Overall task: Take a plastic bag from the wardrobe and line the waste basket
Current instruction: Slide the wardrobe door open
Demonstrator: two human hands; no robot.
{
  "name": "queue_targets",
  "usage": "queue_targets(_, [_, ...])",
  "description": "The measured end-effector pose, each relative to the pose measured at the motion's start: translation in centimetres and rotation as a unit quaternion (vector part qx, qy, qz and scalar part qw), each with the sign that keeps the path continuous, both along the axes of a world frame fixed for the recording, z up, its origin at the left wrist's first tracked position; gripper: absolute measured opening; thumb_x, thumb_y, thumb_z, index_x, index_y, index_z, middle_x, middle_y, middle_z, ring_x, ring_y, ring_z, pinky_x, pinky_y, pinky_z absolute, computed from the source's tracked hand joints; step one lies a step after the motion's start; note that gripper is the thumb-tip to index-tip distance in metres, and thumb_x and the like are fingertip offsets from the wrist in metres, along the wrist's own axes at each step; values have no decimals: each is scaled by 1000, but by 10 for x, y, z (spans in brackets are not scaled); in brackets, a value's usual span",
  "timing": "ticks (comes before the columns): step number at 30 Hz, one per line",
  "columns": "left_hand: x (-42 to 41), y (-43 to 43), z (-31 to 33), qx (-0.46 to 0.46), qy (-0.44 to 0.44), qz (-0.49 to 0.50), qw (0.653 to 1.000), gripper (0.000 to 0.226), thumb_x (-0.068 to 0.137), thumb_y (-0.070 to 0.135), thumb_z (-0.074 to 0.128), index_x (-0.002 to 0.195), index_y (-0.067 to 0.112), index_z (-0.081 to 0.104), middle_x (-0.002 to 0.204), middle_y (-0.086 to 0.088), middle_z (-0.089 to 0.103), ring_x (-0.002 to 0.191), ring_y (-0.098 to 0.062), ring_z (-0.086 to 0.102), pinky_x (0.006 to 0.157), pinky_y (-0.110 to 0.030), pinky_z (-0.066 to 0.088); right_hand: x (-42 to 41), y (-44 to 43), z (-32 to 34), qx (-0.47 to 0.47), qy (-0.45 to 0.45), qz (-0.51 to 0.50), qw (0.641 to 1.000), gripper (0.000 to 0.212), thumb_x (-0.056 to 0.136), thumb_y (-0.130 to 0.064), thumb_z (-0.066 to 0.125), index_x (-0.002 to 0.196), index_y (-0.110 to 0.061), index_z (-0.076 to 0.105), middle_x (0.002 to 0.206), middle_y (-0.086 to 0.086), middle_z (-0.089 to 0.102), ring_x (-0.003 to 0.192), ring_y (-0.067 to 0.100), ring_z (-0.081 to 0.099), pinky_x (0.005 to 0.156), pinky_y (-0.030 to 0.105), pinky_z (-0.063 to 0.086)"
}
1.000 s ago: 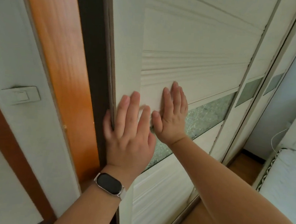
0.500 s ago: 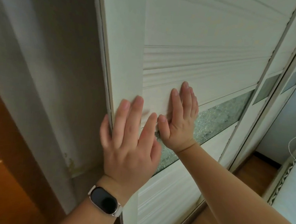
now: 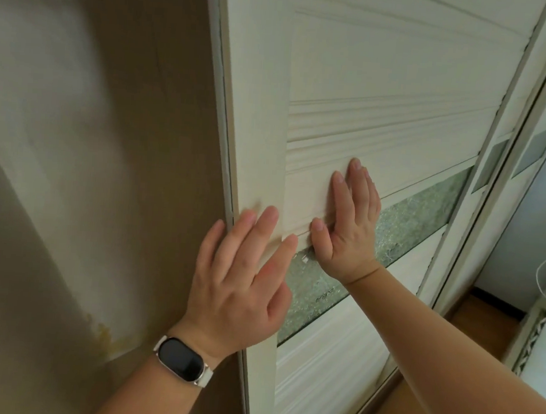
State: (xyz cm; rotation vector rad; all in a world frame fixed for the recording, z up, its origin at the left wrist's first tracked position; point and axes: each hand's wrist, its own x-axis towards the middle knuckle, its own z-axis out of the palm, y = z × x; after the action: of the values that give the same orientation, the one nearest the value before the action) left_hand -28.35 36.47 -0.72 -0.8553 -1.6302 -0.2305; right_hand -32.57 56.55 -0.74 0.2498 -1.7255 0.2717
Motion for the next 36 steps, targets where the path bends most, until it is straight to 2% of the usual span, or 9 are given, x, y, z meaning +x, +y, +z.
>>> queue_targets(7, [-18, 38, -6, 58, -41, -57, 996, 49, 75, 22, 56, 124, 17, 56, 148, -15, 17, 148, -28, 9, 108, -61, 32, -2, 28, 1, -4, -19, 42, 999, 55, 97, -41, 38, 140, -7, 35, 148, 28, 31, 136, 51, 33, 106, 67, 28])
queue_targets(10, [-26, 51, -6, 56, -38, -68, 995, 49, 76, 23, 54, 125, 17, 57, 152, -14, 16, 148, -27, 10, 105, -62, 35, -7, 29, -3, 10, -5, 44, 999, 52, 98, -43, 36, 141, -15, 35, 147, 24, 27, 135, 52, 31, 104, 71, 27])
queue_targets(14, [-33, 67, -7, 63, -33, -94, 993, 53, 75, 23, 54, 127, 19, 56, 163, -3, 7, 148, -27, 12, 104, -61, 37, -13, 37, -6, 11, 10, 45, 999, 51, 99, -45, 32, 146, -25, 30, 148, 22, 26, 137, 50, 26, 104, 73, 24])
queue_targets(17, [-37, 77, -6, 61, -31, -114, 991, 54, 74, 24, 55, 128, 19, 56, 157, -7, 19, 148, -25, 13, 105, -58, 37, -14, 47, -7, 14, 7, 41, 999, 56, 100, -44, 32, 152, -29, 20, 153, 13, 22, 138, 51, 24, 107, 71, 23])
queue_targets(20, [-44, 89, -5, 64, -29, -144, 987, 52, 74, 22, 55, 126, 16, 58, 149, -7, 26, 148, -24, 14, 107, -54, 37, -15, 53, -7, 2, -3, 50, 999, 56, 101, -40, 34, 153, -26, 19, 156, 8, 16, 139, 54, 23, 112, 67, 19])
queue_targets(24, [-54, 106, 0, 56, -31, -196, 978, 48, 77, 22, 54, 123, 14, 60, 149, -7, 25, 145, -28, 19, 112, -49, 33, -19, 65, -5, -6, -18, 35, 999, 56, 101, -35, 32, 153, -23, 17, 154, 17, 17, 142, 47, 19, 112, 67, 21])
queue_targets(29, [-64, 128, 2, 52, -36, -250, 966, 43, 76, 21, 56, 116, 10, 66, 147, -10, 30, 139, -33, 25, 109, -51, 35, -13, 80, -7, -23, -57, 11, 998, 54, 103, -31, 31, 154, -23, 14, 152, 24, 17, 144, 42, 22, 108, 68, 27])
queue_targets(32, [-70, 140, 3, 55, -39, -247, 967, 41, 74, 21, 58, 110, 8, 72, 142, -13, 37, 138, -33, 24, 107, -54, 38, -12, 88, -2, -40, -77, 8, 996, 49, 103, -29, 31, 149, -15, 22, 152, 23, 16, 143, 43, 23, 109, 66, 27])
queue_targets(36, [-77, 158, 2, 48, -41, -264, 963, 42, 74, 22, 57, 111, 9, 72, 148, -9, 27, 139, -33, 23, 106, -56, 39, -16, 105, -3, -52, -84, -14, 995, 48, 101, -28, 35, 144, -6, 27, 152, 23, 18, 143, 44, 24, 110, 64, 28])
